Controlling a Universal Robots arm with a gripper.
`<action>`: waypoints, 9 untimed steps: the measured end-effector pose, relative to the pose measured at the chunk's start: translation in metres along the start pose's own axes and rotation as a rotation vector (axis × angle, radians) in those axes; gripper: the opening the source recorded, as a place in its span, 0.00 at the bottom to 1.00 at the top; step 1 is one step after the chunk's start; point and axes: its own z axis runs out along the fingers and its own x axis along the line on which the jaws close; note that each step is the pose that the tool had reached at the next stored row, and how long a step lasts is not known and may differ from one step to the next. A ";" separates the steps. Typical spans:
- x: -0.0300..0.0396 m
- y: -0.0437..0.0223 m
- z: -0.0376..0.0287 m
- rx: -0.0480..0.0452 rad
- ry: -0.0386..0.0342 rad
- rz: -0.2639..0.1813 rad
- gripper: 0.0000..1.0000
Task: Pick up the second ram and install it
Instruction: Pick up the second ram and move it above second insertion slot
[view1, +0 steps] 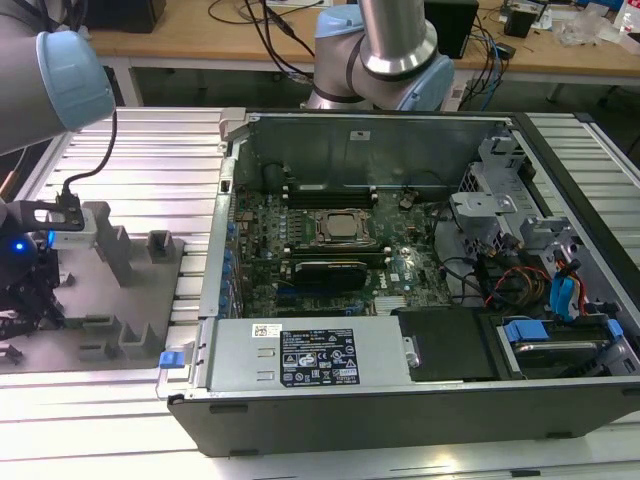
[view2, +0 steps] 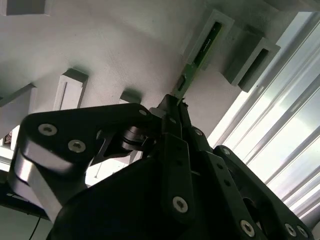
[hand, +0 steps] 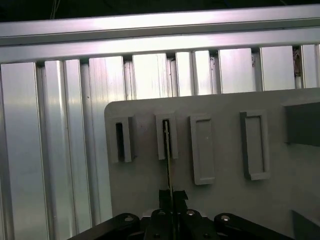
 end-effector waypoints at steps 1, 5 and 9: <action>0.0000 0.0000 0.0000 0.0000 0.0000 0.000 0.13; 0.0000 0.0000 0.0002 -0.0001 0.0000 0.000 0.13; 0.0000 0.0000 0.0004 0.0000 0.0000 0.000 0.13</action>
